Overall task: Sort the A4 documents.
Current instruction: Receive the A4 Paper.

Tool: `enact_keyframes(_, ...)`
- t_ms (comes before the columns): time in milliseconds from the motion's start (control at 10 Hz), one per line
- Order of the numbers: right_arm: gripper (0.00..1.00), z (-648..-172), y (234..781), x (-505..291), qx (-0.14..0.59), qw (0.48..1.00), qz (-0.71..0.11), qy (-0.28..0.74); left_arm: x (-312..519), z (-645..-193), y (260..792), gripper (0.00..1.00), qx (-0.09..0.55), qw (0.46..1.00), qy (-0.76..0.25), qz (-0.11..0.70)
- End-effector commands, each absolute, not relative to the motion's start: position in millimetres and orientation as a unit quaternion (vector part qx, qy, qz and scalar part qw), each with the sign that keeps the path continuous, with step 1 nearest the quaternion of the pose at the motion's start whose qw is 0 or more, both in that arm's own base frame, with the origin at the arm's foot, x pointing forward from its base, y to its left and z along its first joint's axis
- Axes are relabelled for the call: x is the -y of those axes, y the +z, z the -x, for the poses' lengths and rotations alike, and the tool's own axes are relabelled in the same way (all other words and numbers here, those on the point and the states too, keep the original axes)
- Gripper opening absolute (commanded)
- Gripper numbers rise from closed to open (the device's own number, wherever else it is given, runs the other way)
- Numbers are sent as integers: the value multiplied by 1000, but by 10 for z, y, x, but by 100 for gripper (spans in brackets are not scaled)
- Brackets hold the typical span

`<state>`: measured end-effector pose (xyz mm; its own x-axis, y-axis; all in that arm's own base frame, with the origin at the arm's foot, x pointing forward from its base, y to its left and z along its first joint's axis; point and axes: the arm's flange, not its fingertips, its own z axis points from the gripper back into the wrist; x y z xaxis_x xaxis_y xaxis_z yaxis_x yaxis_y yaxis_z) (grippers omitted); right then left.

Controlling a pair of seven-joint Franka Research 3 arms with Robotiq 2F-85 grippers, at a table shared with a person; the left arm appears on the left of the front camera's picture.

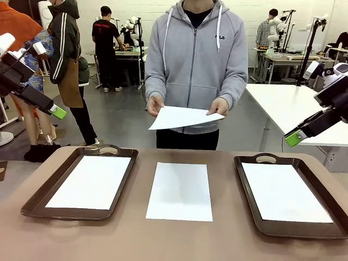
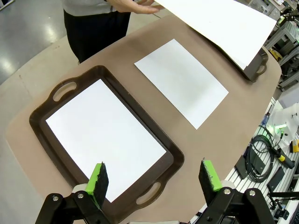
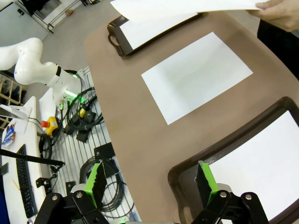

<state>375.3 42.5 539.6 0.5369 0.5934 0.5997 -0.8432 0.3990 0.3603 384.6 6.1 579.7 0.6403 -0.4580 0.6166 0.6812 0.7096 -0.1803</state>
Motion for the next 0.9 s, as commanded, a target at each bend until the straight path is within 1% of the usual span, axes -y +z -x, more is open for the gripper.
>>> enact_keyframes(0, 100, -3752, 5385, -431, 189, 817, -322, 440, -60, -3818, 5787, 100, 276, 882, -323, 204)
enact_keyframes(800, 100, -3752, 5385, -431, 189, 817, -322, 440, -60, -3818, 5787, 100, 276, 882, -323, 204)
